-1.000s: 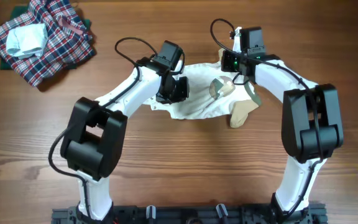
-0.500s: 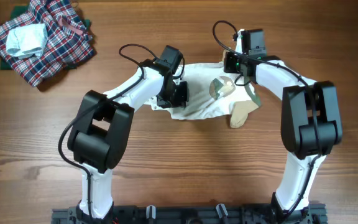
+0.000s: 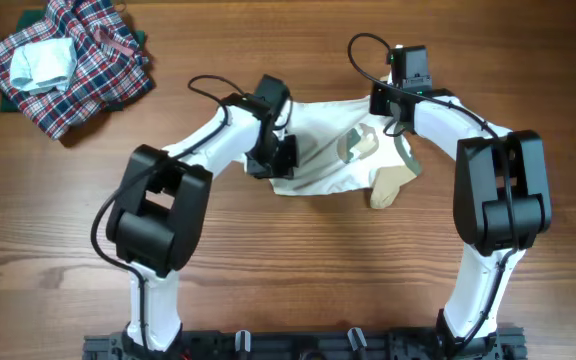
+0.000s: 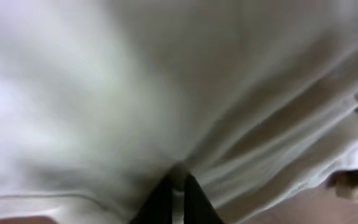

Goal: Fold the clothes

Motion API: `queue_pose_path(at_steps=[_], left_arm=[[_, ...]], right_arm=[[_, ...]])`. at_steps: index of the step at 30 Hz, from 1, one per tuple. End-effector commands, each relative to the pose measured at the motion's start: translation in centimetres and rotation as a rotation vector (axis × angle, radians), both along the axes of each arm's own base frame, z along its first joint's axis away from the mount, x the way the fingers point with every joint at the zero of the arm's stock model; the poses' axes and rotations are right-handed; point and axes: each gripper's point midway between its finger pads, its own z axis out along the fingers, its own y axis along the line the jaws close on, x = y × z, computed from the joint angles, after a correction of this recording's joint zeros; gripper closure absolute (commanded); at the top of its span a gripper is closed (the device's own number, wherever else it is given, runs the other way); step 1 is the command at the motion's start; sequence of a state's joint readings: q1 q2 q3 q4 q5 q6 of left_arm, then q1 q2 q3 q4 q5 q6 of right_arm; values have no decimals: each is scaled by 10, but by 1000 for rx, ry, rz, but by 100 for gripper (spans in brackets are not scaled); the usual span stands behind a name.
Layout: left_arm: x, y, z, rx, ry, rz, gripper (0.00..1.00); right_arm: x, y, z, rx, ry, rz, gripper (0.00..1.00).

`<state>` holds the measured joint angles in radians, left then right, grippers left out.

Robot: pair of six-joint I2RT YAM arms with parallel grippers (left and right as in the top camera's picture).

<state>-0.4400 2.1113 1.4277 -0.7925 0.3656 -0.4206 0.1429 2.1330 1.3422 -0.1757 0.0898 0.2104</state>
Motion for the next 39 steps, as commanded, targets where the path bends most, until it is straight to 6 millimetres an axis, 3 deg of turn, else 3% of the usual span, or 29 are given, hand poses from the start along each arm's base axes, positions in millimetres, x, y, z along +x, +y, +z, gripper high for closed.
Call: queue_pose_path(at_steps=[1, 4, 7, 13, 16, 18, 21, 25, 32, 39], left_arm=[[22, 39, -11, 67, -25, 33, 92], [37, 48, 2, 57, -67, 22, 93], [49, 47, 20, 42, -126, 3, 92], [43, 42, 47, 33, -148, -7, 89], [31, 38, 57, 37, -132, -25, 87], [25, 33, 58, 34, -114, -29, 87], [20, 24, 57, 34, -105, -32, 87], [20, 10, 57, 22, -125, -41, 88], [17, -9, 43, -12, -113, -77, 91], [14, -10, 23, 5, -74, -81, 92]], right_arm=[[-4, -31, -14, -103, 34, -94, 72], [-4, -32, -4, -106, 22, -97, 68], [1, -32, 21, -103, -26, -92, 62], [-5, -23, 95, -67, -116, -37, 57], [-37, 7, 138, 79, -90, 91, 58], [-67, 23, 146, 163, -9, 162, 69], [-110, 29, 127, 212, 176, 180, 87], [-152, 23, 75, 205, 363, 158, 95], [-160, 16, 11, 219, 324, 48, 96], [-170, -6, -8, 124, 318, -36, 96]])
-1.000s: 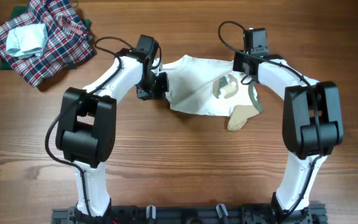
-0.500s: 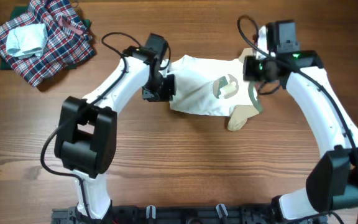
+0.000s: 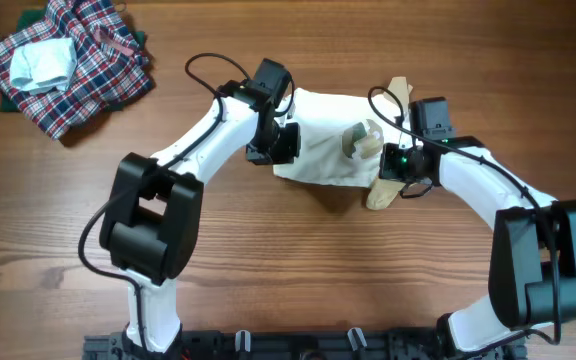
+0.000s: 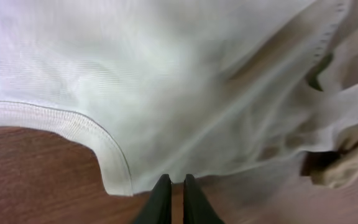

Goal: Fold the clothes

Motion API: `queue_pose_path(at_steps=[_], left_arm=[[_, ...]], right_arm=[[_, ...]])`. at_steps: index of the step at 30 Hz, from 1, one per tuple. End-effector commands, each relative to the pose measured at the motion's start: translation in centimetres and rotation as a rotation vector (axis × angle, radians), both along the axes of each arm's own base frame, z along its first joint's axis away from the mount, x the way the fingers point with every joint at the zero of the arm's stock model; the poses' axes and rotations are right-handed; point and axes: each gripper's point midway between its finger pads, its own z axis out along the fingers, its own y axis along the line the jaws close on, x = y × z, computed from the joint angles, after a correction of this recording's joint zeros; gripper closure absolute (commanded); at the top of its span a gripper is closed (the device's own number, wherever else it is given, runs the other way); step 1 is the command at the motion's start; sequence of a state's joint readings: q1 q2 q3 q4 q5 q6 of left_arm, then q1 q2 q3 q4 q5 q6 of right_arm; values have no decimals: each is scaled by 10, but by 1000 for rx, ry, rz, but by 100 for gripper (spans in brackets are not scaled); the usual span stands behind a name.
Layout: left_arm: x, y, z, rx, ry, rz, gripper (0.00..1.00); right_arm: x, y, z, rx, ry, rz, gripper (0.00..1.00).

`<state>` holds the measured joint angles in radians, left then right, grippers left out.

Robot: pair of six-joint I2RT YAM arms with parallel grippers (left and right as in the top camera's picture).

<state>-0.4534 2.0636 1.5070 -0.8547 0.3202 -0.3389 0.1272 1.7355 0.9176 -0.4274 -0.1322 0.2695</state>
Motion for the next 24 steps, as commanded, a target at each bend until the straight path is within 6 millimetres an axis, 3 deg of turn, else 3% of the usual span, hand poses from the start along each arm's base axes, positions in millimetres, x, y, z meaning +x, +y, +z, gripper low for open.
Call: queue_pose_path(at_steps=[1, 5, 15, 24], left_arm=[[-2, -5, -17, 0, 45, 1, 92], [-5, -3, -29, 12, 74, 2, 92], [-4, -3, -31, 13, 72, 3, 89], [-11, -1, -31, 18, 103, 3, 88]], right_arm=[[-6, -17, -11, -79, 18, -57, 96], [-9, -20, -13, -87, 34, -88, 95], [-34, -43, -19, -194, 132, -184, 95], [-36, -49, -19, -223, 139, -211, 94]])
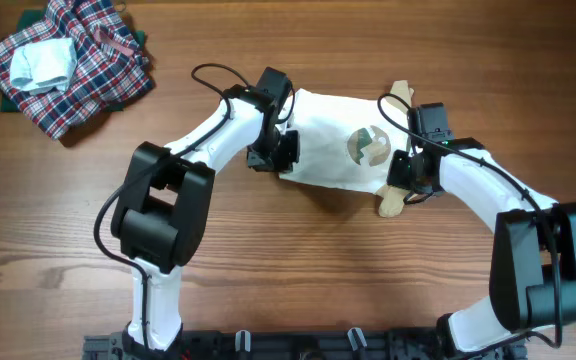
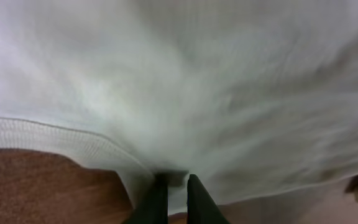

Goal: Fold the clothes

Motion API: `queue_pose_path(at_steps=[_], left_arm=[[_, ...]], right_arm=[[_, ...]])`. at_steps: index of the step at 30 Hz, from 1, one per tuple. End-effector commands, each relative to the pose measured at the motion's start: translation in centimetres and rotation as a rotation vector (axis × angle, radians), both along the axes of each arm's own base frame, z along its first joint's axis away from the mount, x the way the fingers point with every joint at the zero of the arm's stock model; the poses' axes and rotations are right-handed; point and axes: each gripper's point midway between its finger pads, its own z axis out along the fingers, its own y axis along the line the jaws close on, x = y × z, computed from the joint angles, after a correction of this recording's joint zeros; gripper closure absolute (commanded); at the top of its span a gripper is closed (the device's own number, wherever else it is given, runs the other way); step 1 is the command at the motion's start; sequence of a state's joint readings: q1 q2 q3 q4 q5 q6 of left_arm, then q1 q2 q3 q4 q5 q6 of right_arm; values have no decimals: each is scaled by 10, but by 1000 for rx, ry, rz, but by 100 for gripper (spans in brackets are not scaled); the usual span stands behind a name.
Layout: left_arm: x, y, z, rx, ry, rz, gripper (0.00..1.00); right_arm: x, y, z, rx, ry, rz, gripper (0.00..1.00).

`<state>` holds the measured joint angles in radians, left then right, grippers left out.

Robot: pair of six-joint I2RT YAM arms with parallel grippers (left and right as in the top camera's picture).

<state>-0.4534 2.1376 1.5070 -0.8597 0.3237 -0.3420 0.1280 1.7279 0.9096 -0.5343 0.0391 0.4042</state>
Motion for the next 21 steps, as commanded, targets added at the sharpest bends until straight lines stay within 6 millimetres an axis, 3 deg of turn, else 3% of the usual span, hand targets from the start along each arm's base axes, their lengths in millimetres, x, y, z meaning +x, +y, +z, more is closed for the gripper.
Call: queue_pose_path(at_steps=[1, 5, 8, 10, 14, 21], left_arm=[[-7, -5, -1, -19, 45, 1, 88], [-12, -5, 2, -28, 66, -4, 93], [-10, -6, 13, -40, 40, -13, 94], [-12, -6, 32, -51, 13, -36, 92], [-17, -5, 49, -58, -1, -40, 89], [-15, -4, 52, -47, -30, -70, 78]], right_arm=[[-14, -16, -11, -79, 48, -35, 93], [-6, -11, -8, -52, 17, -30, 87], [4, 1, 0, 14, -11, -14, 74], [11, 4, 13, 29, -45, 8, 66], [16, 6, 32, 37, -92, 13, 47], [5, 7, 78, 60, -158, 20, 36]])
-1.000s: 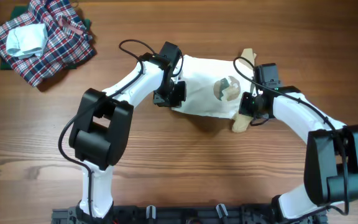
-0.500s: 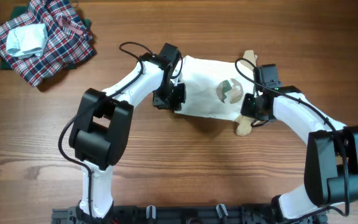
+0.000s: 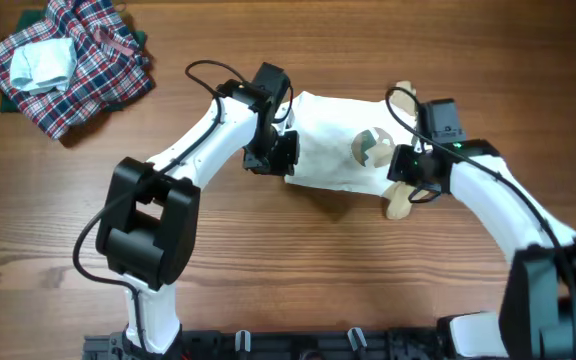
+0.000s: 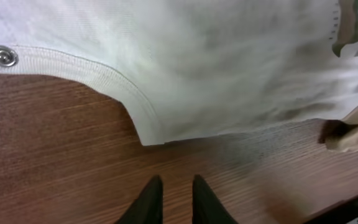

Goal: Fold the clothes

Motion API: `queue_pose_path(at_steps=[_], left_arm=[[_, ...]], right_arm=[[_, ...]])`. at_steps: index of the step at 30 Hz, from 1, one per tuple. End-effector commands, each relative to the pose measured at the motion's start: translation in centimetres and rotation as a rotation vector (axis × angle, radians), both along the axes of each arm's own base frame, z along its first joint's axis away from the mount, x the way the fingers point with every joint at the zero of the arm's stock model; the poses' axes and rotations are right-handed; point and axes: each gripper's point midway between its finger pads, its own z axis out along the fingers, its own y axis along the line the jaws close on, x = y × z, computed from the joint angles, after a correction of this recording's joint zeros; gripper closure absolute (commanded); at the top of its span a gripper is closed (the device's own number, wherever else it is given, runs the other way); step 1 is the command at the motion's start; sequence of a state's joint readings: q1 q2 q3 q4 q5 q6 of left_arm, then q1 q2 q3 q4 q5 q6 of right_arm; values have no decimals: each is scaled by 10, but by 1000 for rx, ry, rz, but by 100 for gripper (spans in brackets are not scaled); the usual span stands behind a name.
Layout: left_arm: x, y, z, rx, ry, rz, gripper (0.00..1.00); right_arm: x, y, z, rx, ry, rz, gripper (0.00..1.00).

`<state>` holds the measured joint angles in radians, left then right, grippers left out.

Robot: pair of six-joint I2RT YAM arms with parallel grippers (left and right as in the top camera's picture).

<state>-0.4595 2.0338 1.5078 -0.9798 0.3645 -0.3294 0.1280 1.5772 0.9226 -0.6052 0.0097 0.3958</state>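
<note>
A white garment (image 3: 333, 140) with tan sleeves and a round print (image 3: 371, 147) lies spread on the wooden table (image 3: 268, 280). My left gripper (image 3: 280, 160) is at its left lower edge. In the left wrist view, the left gripper (image 4: 176, 182) is open over bare wood, just short of the ribbed hem (image 4: 135, 102), nothing between the fingers. A metal snap (image 4: 2, 56) shows on the hem. My right gripper (image 3: 410, 172) sits at the garment's right edge above a tan sleeve (image 3: 400, 203); its jaws are hidden.
A pile of plaid clothes (image 3: 88, 70) with a pale blue cloth (image 3: 40, 62) on top lies at the back left corner. The rail of the arm bases (image 3: 298, 345) runs along the front edge.
My left gripper had the garment's hem between its fingers; now the fingers stand wider apart over bare wood, off the cloth. The right gripper has shifted slightly to the right.
The garment first lay bunched between both grippers, the left one deep in the cloth. Then it was drawn out wider, with the right gripper at its right side. Later it lay flatter with the print showing. Now the left gripper is off the hem.
</note>
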Motion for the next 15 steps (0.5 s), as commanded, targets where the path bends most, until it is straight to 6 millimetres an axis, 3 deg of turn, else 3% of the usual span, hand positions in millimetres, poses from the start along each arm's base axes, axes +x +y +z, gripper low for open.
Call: queue_pose_path(at_steps=[1, 5, 7, 10, 15], left_arm=[[7, -4, 11, -14, -61, -47, 73], [9, -4, 11, -10, -72, -47, 56], [11, -4, 11, -14, -79, -47, 53], [11, -5, 11, -15, -82, -47, 38], [11, -5, 11, -15, -82, -47, 34]], right_arm=[[-4, 2, 39, 29, -61, 6, 35], [-42, 6, 48, 65, 34, 17, 34], [-59, 6, 44, 70, 102, 17, 30], [-80, 5, 26, 83, 179, -39, 26], [-77, 16, -1, 152, 133, -19, 28]])
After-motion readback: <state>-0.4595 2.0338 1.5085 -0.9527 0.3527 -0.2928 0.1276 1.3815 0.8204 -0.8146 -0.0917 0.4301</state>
